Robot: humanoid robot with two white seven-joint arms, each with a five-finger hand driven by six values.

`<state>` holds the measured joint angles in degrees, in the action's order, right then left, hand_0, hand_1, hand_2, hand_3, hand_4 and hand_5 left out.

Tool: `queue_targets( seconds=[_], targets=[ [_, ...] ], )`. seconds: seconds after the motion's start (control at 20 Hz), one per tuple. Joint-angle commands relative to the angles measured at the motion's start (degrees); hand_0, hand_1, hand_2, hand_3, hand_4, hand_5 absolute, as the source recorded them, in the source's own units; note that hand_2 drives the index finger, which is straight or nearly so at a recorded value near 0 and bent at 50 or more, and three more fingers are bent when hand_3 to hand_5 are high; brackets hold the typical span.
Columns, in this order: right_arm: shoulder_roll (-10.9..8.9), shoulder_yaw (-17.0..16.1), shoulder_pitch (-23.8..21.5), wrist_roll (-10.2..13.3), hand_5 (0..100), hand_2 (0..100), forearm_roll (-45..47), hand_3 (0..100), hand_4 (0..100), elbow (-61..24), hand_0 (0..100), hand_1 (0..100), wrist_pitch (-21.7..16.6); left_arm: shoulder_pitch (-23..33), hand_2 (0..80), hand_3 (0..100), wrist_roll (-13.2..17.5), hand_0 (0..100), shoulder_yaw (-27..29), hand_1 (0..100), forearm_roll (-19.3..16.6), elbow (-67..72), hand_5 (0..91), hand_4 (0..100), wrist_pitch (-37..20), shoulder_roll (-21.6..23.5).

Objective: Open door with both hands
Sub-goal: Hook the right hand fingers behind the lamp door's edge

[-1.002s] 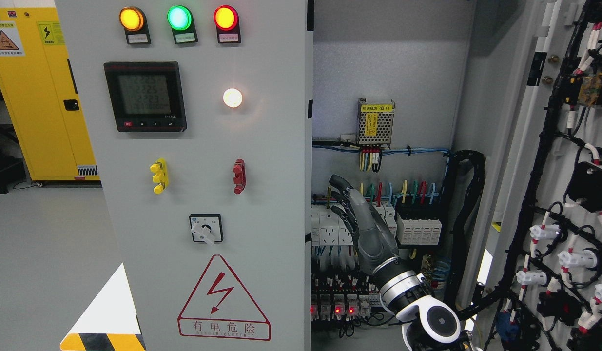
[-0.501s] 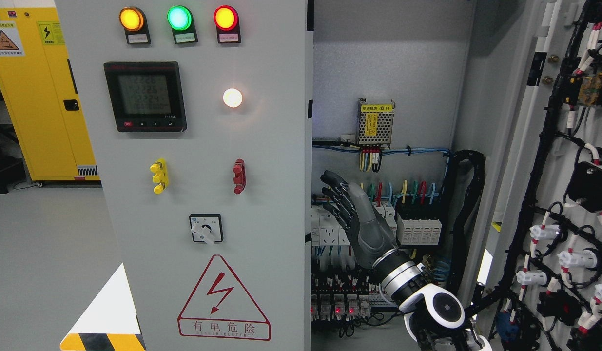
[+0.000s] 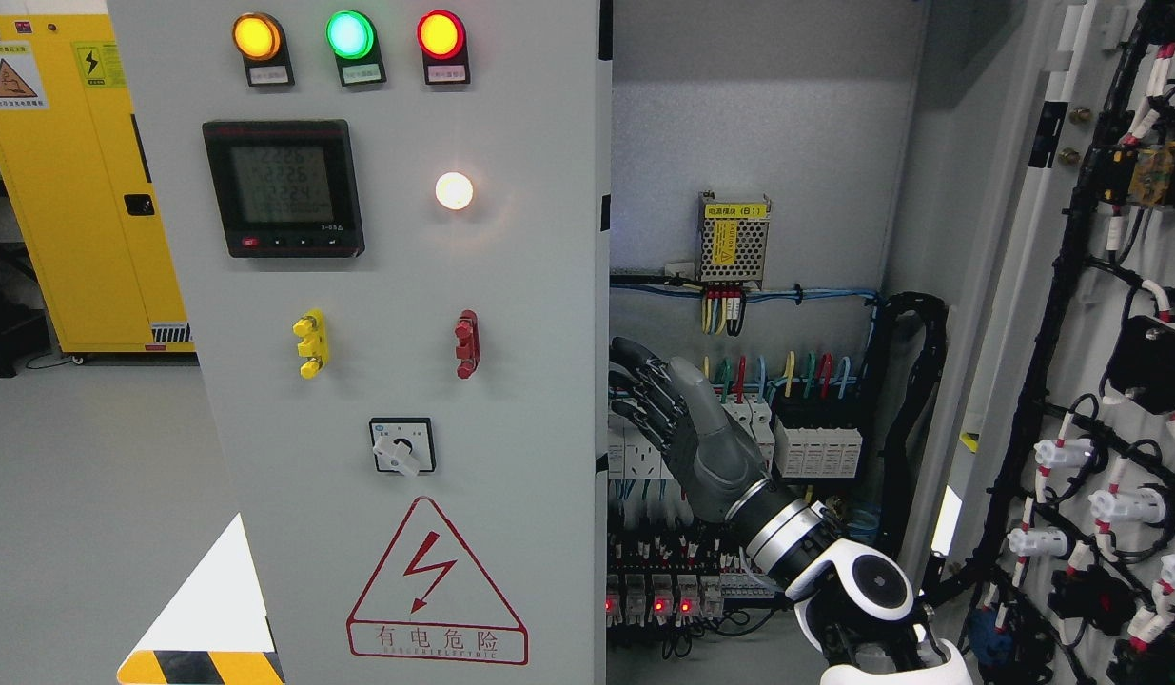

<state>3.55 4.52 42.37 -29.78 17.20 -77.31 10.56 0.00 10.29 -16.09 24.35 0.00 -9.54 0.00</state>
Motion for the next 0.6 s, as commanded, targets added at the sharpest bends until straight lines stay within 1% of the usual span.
queue_targets(
  seconds=[0.0,0.05,0.1,0.15,0.35,0.5,0.55],
  targets=[
    [-0.12,-1.45,1.66,-0.72,0,0,4.06,0,0,4.27,26,0,1.13,-0.26,0.0,0,-0.01,0,0.0,0,0.0,-1.58,0.0,0,-0.04,-1.49],
    [-0.12,-1.45,1.66,-1.42,0,0,4.68,0,0,4.1,26,0,1.13,-0.35,0.0,0,-0.01,0,0.0,0,0.0,-1.58,0.0,0,-0.04,-1.49],
    [-0.12,-1.36,1.92,-2.99,0,0,4.95,0,0,4.1,26,0,1.13,-0.44,0.0,0,-0.01,0,0.0,0,0.0,-1.58,0.0,0,-0.04,-1.49],
    [-0.12,-1.36,2.27,-3.96,0,0,4.95,0,0,4.27,26,0,1.13,-0.61,0.0,0,-0.01,0,0.0,0,0.0,-1.58,0.0,0,-0.04,-1.49],
    [-0.29,-1.45,2.98,-5.2,0,0,5.04,0,0,4.97,26,0,1.48,-0.7,0.0,0,-0.01,0,0.0,0,0.0,-1.58,0.0,0,-0.04,-1.49],
    [-0.56,-1.53,3.06,-8.53,0,0,5.04,0,0,5.24,26,0,1.48,-0.79,0.0,0,-0.01,0,0.0,0,0.0,-1.58,0.0,0,-0.04,-1.49],
    [-0.56,-1.54,3.33,-8.98,0,0,5.04,0,0,5.5,26,0,1.48,-0.79,0.0,0,-0.01,0,0.0,0,0.0,-1.58,0.0,0,-0.04,-1.49]
  ],
)
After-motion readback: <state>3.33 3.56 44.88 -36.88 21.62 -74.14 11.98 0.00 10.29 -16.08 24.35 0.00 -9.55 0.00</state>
